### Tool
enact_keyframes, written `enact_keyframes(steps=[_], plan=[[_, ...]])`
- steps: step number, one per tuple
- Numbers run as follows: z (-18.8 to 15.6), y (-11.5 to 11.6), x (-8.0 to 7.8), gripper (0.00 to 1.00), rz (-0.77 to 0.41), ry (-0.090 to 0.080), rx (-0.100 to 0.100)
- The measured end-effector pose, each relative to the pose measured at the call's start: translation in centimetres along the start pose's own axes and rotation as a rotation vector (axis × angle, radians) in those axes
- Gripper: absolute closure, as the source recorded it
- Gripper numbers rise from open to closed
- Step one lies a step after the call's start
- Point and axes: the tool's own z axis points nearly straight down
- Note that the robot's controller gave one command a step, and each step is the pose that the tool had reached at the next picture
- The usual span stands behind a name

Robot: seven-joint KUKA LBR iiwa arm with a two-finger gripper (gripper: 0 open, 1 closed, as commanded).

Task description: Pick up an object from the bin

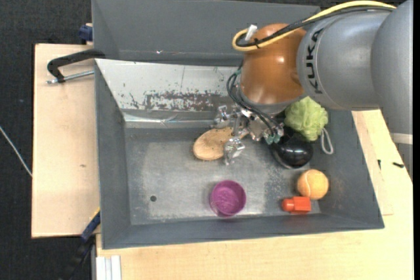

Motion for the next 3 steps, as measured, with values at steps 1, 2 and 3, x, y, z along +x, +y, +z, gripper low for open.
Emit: enact_keyframes(steps=[1, 2, 3], plan=[[-9.8, -0.5, -0.1, 1.0, 0.052, 0.012, -0.005], [-2.1, 0.1, 0.1, 1.0, 0.0, 0.022, -0.008], [-10.3, -0.4, -0.4, 1.0, 0.053, 0.002, -0.004]])
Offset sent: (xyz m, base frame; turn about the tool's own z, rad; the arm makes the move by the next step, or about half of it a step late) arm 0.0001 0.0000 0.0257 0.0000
